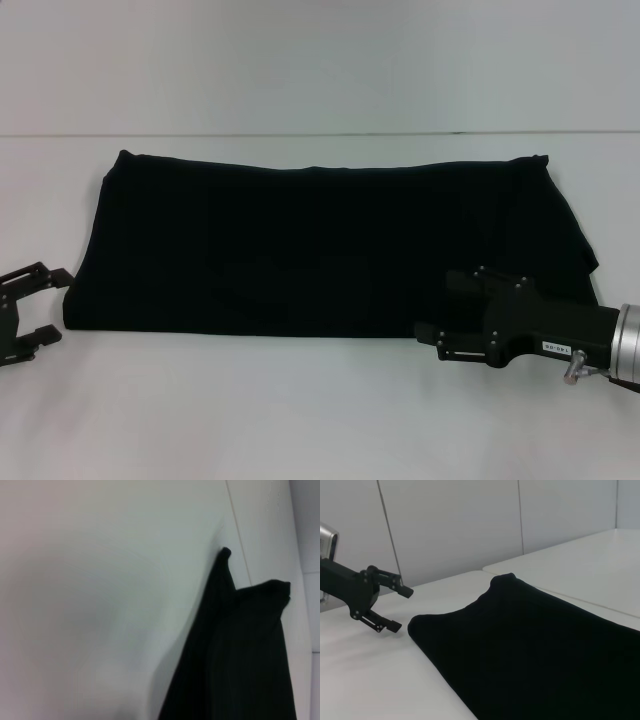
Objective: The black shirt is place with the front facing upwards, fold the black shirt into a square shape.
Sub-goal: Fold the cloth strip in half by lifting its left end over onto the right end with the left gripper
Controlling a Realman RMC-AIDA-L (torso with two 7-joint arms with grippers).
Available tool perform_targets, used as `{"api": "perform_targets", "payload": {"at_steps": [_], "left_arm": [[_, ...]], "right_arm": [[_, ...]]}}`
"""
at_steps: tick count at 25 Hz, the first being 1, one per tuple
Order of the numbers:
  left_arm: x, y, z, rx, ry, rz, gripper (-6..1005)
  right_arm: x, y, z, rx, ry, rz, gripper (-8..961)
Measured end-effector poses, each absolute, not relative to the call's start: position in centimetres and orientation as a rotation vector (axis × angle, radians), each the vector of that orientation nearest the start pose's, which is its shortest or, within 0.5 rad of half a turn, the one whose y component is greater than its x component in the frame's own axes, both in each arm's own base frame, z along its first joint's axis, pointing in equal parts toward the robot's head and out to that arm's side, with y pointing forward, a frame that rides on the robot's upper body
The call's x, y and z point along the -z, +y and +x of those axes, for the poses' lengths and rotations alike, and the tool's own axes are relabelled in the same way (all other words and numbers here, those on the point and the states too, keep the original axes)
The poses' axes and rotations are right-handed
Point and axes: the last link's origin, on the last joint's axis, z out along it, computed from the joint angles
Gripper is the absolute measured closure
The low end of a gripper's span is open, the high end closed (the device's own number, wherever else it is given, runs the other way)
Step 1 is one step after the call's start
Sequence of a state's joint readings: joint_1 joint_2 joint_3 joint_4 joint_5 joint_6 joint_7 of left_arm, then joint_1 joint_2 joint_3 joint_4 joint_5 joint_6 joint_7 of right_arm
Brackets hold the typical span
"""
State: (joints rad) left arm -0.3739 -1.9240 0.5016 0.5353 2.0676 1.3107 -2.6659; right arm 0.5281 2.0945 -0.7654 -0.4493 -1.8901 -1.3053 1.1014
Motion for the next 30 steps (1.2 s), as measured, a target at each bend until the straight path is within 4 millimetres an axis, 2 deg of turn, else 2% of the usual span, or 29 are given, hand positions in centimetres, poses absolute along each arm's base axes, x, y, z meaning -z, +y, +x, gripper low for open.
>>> {"api": "perform_targets", "payload": {"at_steps": [18,30], "left_arm": [[-5.7,31.4,-38.7,-1.077,2.881,1.634,167],[-4.6,33.5,-37.3,-1.036,2.857,1.709,177]], "right_arm": [[4.6,33.0,28.2,-0.601,0.533,-2.632,6],[4.7,33.0,28.2,-0.603,0.535,-2.634,6]]}}
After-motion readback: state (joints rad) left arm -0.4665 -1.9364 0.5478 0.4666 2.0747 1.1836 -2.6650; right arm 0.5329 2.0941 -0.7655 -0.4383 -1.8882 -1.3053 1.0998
